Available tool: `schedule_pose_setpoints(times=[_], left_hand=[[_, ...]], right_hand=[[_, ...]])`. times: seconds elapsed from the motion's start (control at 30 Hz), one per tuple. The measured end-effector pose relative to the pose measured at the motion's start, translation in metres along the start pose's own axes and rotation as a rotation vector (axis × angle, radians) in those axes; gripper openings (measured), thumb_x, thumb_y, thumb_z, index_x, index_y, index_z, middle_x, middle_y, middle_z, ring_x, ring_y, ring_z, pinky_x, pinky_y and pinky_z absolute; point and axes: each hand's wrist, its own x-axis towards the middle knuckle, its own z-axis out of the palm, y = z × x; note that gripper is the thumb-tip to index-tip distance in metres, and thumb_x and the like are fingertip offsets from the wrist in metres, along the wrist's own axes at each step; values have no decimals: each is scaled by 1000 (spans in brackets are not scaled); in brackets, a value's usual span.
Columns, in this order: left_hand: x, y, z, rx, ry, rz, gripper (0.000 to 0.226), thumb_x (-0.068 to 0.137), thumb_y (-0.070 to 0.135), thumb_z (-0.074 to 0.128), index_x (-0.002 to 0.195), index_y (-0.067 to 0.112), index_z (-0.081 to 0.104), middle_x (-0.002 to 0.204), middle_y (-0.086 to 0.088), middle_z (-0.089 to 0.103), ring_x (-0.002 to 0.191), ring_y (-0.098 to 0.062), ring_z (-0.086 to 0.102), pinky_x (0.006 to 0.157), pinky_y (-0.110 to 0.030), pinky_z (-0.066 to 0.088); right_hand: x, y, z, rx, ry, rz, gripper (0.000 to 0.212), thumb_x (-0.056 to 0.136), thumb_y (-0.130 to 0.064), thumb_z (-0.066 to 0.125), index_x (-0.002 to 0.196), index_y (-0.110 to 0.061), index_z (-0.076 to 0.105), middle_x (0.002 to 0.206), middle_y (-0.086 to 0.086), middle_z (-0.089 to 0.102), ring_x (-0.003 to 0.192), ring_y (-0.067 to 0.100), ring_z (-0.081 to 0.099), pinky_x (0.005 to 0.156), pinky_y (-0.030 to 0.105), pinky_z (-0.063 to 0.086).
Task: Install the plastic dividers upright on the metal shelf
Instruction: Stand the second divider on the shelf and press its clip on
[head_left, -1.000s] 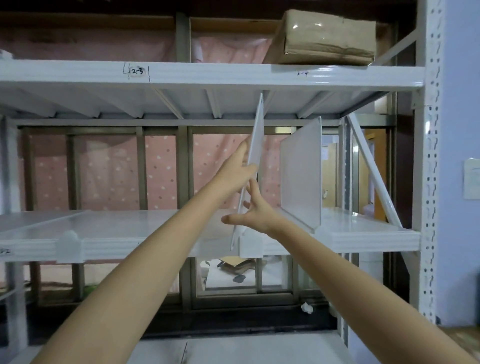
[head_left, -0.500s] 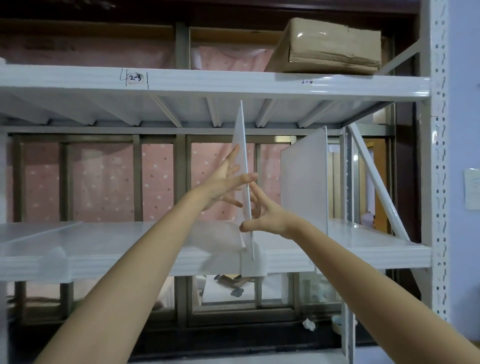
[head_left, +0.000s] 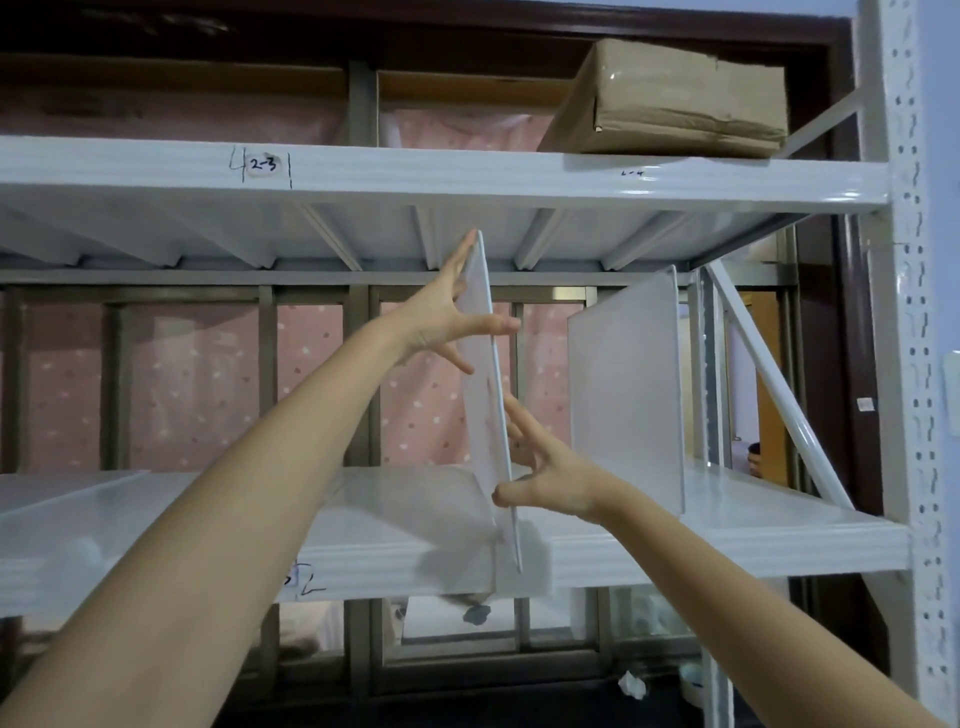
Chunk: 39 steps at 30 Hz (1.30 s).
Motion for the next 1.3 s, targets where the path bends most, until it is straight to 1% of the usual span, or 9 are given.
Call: schedule_pose_setpoints(times=[0.13, 0.23, 0.4, 0.47, 0.57, 0.67, 0.8, 1.1, 1.3], left_hand=[[13, -7, -2, -62, -4, -27, 125, 57, 20, 90, 147, 53, 10, 159, -8, 11, 134, -36, 39, 67, -54, 58], [28, -5, -6, -119, 34, -78, 126, 50, 21, 90, 146, 49, 15, 151, -20, 26, 121, -41, 51, 67, -53, 58], [48, -1, 0, -85, 6, -106, 119, 56, 20, 88, 146, 47, 16, 147, -22, 29, 122, -43, 49, 72, -54, 58], [56, -6, 6, -71, 13, -113, 110, 69, 12, 83, 148, 46, 14, 147, -21, 29, 121, -43, 49, 71, -53, 58], [63, -15, 14, -83, 15, -125, 105, 78, 4, 75, 149, 44, 9, 144, -21, 34, 121, -42, 49, 69, -52, 58], [69, -20, 18, -61, -4, -125, 107, 80, 4, 73, 150, 45, 4, 152, -19, 23, 125, -42, 46, 68, -49, 59], [77, -25, 18, -39, -37, -124, 107, 79, 6, 74, 150, 46, 5, 154, -17, 19, 125, -40, 46, 66, -44, 59], [83, -35, 17, -72, -62, -88, 103, 79, 5, 74, 150, 43, 10, 145, -18, 28, 122, -42, 47, 69, -47, 58], [80, -40, 13, -121, -48, -51, 96, 84, 4, 69, 151, 37, 8, 113, 11, 38, 122, -40, 48, 77, -55, 56]], right_hand=[[7, -4, -5, 32, -77, 9, 108, 66, -6, 63, 143, -51, 1, 161, -4, 7, 144, 21, 22, 90, 22, 44], [17, -11, -18, 85, -107, -32, 101, 70, 6, 59, 134, -56, 12, 158, 3, 14, 128, 16, 30, 74, 20, 52], [27, -1, -37, 100, -113, -35, 108, 75, 12, 58, 148, -44, 3, 158, 5, 11, 116, 10, 40, 72, 21, 53], [30, 7, -43, 99, -115, -38, 108, 77, 14, 57, 152, -39, -1, 160, 10, 5, 114, 4, 51, 75, 23, 54], [35, 22, -46, 86, -99, -59, 111, 70, 5, 59, 152, -37, -3, 160, 3, 4, 140, 16, 32, 87, 27, 52], [39, 34, -45, 94, -71, -55, 112, 68, 0, 60, 152, -39, -3, 161, 0, 5, 145, 26, 19, 104, 39, 39], [44, 40, -45, 88, -46, -20, 113, 67, -3, 63, 150, -42, -3, 161, -5, 3, 147, 24, 14, 111, 49, 33], [45, 49, -45, 68, -35, -42, 111, 67, -7, 65, 141, -59, 1, 160, -6, 6, 144, 25, 23, 102, 36, 38], [39, 42, -44, -4, 2, -46, 106, 83, 12, 57, 134, -59, -3, 158, -12, -1, 147, 9, 0, 108, 29, 29]])
